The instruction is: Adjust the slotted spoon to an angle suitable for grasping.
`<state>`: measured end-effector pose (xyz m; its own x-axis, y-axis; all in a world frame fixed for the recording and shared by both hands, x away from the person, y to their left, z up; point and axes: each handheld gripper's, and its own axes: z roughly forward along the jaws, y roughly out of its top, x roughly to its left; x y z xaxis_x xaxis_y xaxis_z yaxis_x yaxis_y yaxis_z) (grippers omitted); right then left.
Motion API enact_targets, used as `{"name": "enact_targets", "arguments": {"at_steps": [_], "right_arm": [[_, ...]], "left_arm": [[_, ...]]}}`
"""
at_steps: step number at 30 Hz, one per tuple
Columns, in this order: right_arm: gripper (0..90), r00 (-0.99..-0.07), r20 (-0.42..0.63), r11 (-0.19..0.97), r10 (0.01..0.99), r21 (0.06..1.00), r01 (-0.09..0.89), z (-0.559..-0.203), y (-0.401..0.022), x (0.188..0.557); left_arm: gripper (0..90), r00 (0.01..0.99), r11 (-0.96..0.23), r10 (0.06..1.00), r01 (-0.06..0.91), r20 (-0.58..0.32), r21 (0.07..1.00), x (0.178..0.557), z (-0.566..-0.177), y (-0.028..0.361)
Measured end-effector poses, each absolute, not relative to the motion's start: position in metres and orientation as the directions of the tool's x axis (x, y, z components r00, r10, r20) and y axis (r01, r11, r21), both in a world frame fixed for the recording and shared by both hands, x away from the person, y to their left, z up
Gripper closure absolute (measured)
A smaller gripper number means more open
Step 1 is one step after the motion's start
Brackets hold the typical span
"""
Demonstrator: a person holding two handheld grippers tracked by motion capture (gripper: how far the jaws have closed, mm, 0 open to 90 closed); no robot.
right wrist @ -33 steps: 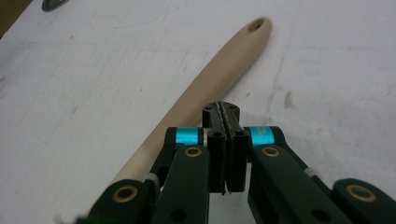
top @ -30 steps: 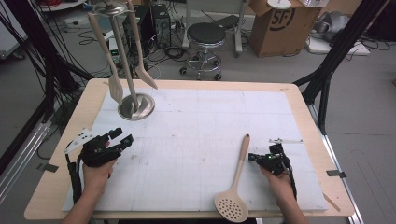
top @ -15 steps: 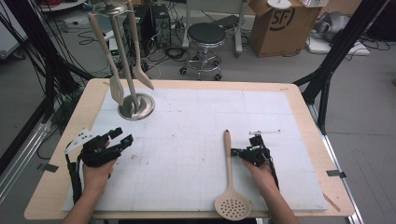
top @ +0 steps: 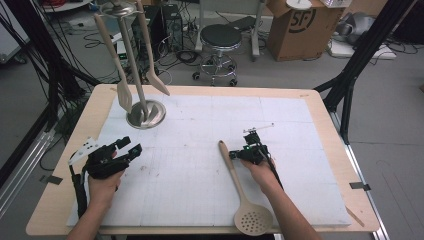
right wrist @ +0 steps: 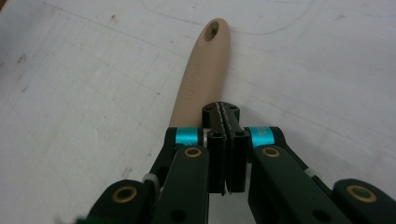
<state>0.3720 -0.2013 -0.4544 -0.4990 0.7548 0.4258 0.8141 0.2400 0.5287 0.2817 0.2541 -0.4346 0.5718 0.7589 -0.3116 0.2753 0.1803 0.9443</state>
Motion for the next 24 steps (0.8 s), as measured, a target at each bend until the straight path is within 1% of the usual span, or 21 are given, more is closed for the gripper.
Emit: {"name": "enact_targets", "arguments": {"at_steps": [6, 9, 24], "right_arm": [[89.7, -0.546, 0.414, 0.302, 0.728, 0.521, 0.798, -0.453, -0.179, 0.376], [89.7, -0.556, 0.42, 0.311, 0.717, 0.52, 0.795, -0.453, -0.173, 0.375], [89.8, -0.576, 0.423, 0.331, 0.7, 0.523, 0.786, -0.454, -0.169, 0.374]], "left_arm": [[34.6, 0.57, 0.181, 0.76, 0.278, -0.314, 0.943, 0.281, -0.435, 0.255], [34.6, 0.568, 0.18, 0.761, 0.279, -0.313, 0.943, 0.281, -0.435, 0.255], [34.7, 0.566, 0.179, 0.763, 0.279, -0.311, 0.944, 0.281, -0.435, 0.255]]}}
